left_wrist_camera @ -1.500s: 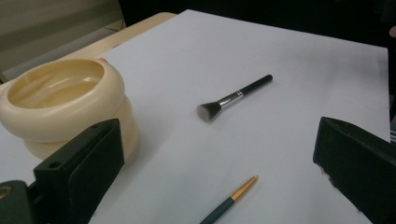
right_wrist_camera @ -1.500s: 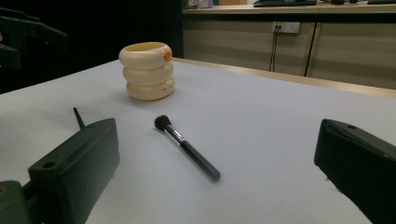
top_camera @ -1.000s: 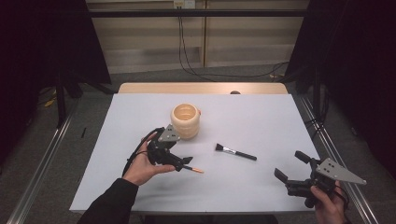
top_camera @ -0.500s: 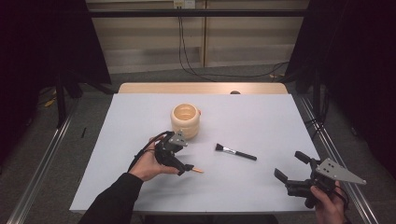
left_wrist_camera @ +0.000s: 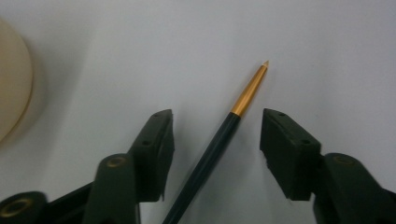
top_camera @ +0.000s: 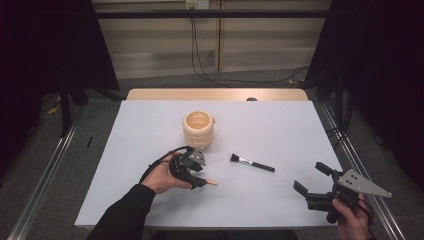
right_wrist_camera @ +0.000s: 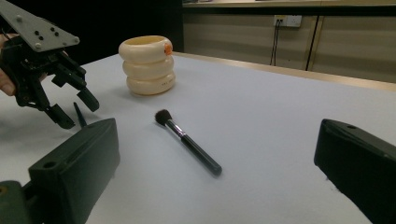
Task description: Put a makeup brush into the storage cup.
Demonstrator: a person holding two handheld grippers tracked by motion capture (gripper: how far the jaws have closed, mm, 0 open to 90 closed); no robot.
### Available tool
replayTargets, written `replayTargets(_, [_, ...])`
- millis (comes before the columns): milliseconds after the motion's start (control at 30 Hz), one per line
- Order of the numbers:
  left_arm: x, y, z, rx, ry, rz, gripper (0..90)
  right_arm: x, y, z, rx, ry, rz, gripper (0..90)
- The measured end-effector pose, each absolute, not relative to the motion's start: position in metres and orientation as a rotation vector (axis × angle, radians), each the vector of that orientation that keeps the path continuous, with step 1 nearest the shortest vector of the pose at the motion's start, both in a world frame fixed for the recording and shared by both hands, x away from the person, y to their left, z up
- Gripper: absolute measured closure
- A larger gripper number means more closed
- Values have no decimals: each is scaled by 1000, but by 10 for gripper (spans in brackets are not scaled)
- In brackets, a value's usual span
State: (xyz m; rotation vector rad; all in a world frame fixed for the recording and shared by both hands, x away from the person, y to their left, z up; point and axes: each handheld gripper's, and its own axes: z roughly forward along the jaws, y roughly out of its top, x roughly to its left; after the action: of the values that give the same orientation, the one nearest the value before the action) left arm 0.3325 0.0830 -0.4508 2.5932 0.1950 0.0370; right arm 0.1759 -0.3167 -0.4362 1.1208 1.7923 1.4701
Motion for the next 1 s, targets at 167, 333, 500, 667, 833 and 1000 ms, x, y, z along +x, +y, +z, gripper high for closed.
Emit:
replayTargets(167, [334, 74, -450, 2612, 174, -11, 565, 176, -317, -436, 1121, 1794, 1471, 0])
replayTargets(333, [333, 72, -453, 2619, 185, -36, 616, 175, -317, -436, 1112, 1798, 1472, 0])
replayTargets(500, [336, 68, -455, 2655, 168, -60, 654, 176, -317, -436, 1116, 1800, 1473, 0])
replayTargets(667, [338, 66, -453, 2698, 118, -61, 684, 176, -317, -436, 1123, 1797, 1476, 0])
replayTargets(833, [339, 61, -451, 2736, 106, -78, 710, 176, -318, -436, 1112, 1801, 1473, 0])
replayTargets(1000, [341, 60, -451, 2746, 106, -108, 770, 176, -317, -436, 1115, 1802, 1474, 0])
